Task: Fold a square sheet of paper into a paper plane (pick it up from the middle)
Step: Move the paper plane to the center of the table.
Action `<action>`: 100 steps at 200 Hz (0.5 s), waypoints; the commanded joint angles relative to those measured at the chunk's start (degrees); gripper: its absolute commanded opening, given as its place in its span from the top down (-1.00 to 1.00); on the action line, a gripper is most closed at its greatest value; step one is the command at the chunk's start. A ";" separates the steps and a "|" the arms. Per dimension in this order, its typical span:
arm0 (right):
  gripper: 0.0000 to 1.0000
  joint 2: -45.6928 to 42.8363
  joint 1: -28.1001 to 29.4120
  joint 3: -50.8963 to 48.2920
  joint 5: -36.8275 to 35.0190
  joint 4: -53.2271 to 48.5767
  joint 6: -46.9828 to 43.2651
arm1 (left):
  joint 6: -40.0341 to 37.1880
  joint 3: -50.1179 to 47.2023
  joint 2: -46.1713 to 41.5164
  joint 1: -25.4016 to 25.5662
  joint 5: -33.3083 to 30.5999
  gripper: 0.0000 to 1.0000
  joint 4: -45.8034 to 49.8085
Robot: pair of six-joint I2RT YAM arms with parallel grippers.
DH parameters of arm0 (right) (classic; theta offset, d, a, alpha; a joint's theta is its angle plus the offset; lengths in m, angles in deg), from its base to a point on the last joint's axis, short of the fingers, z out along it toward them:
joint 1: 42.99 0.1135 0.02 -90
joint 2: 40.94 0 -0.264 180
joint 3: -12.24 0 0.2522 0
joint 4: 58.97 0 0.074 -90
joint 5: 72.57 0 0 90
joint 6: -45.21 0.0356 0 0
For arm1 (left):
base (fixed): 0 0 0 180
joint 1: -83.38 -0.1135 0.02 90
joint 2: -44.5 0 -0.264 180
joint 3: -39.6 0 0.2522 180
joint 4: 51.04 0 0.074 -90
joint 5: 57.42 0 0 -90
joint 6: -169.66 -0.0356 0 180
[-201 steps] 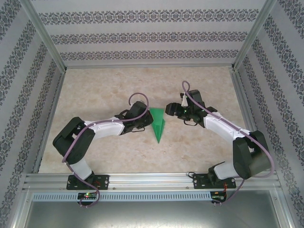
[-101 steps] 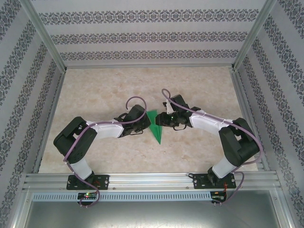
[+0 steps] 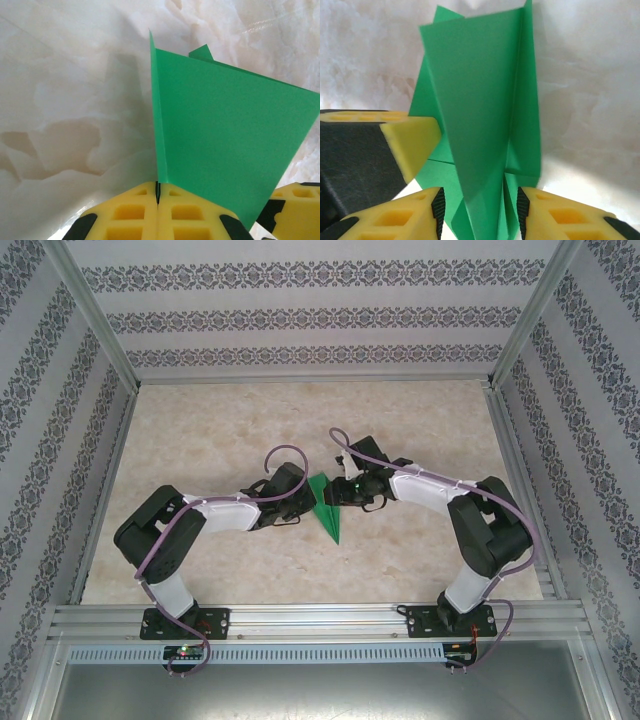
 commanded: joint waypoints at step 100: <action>-0.04 0.70 2.35 -0.12 2.41 -4.26 0.10 | 0.74 0.38 1.01 -0.60 -0.38 1.00 -0.82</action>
